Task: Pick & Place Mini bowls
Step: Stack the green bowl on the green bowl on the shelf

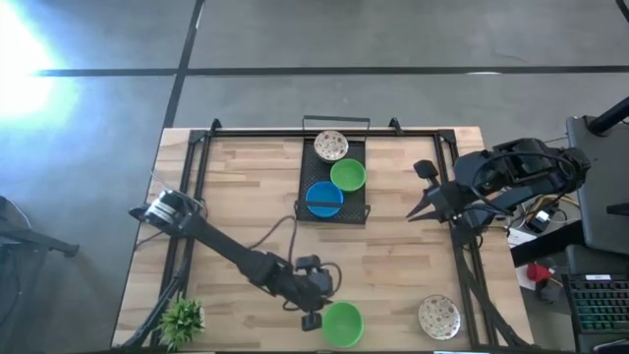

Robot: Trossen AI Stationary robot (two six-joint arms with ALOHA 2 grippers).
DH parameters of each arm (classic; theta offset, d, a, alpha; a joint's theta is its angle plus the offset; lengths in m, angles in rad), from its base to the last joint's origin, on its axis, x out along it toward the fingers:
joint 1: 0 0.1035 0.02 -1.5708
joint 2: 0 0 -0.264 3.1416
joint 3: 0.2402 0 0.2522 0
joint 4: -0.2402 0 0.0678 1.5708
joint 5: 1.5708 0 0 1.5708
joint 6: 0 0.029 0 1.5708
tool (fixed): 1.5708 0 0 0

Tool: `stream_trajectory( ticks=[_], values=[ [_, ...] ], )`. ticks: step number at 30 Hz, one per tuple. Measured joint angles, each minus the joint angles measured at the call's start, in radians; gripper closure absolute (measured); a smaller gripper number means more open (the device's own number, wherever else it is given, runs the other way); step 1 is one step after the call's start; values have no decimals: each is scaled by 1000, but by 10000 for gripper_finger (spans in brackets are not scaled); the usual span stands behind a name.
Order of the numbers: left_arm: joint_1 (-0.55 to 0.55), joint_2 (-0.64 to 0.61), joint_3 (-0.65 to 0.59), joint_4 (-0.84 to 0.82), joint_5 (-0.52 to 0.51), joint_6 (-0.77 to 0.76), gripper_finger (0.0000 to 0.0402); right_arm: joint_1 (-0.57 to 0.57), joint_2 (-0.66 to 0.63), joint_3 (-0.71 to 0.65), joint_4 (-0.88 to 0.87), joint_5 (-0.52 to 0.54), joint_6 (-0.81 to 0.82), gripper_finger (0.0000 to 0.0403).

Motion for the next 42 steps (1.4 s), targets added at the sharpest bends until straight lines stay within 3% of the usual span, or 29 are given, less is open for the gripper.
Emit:
stream_trajectory(
  ticks=[12,36,42],
  values=[
    [-4,161,91,-14,40,-73,317,0,1,-2,-54,0,-16,371],
    [-3,172,40,-38,42,-169,318,0,1,-2,-56,-1,-29,371],
    [-3,172,40,-35,43,-202,381,0,1,-2,-56,0,-37,371]
  ],
)
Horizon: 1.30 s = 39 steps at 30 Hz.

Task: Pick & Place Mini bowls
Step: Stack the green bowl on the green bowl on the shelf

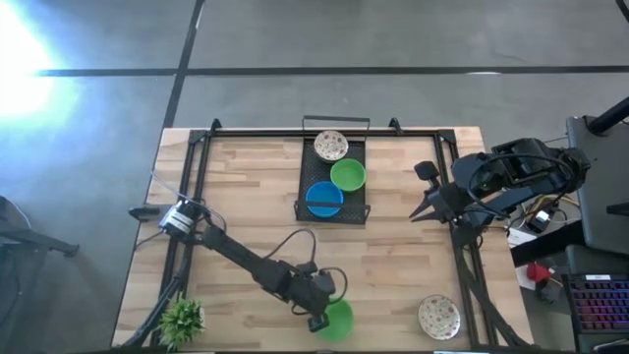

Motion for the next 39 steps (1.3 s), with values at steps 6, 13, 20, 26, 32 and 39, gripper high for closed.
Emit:
stream_trajectory(
  ticks=[6,13,20,26,32,39],
  values=[
    [5,-4,1,5,37,-34,398,0,0,0,0,1,-24,371],
    [23,-63,6,-15,64,-80,401,0,0,0,0,1,-26,371],
    [57,-206,9,-61,58,-145,401,0,0,0,0,2,-25,371],
    [104,-361,9,-170,-44,-204,401,0,0,0,1,4,-22,371],
    [204,-498,9,-269,-85,-294,401,0,0,0,5,4,-22,371],
    [380,-579,11,-299,-57,-374,401,-1,0,0,12,4,17,371]
  ],
)
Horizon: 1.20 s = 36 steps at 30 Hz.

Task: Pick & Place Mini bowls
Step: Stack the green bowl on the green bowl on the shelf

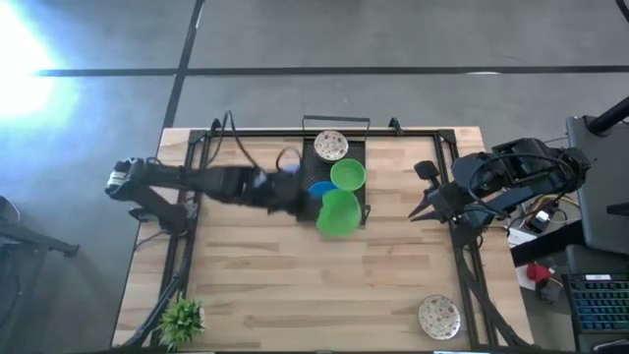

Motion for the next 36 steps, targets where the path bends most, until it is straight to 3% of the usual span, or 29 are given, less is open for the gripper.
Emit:
stream_trajectory(
  ticks=[7,16,36],
  values=[
    [205,2,22,-1,120,-20,401,0,0,0,1,1,13,371],
    [403,90,30,-24,120,91,401,0,0,0,1,2,10,371],
    [453,430,171,-23,131,161,401,0,0,0,1,12,13,371]
  ],
)
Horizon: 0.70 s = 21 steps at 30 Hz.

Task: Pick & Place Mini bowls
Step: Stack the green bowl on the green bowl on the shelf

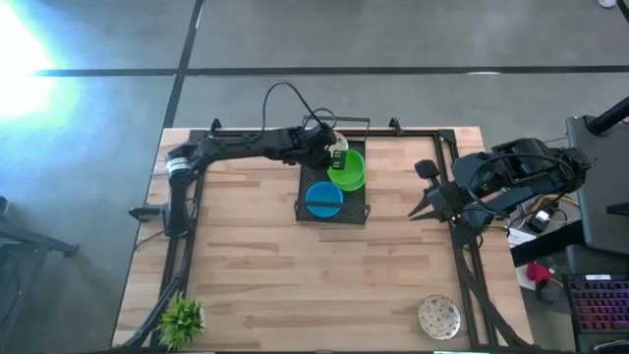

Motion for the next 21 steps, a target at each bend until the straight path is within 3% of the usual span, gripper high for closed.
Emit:
stream_trajectory(
  ticks=[21],
  values=[
    [2,105,31,10,-36,40,401,0,0,0,-1,15,8,371]
  ],
)
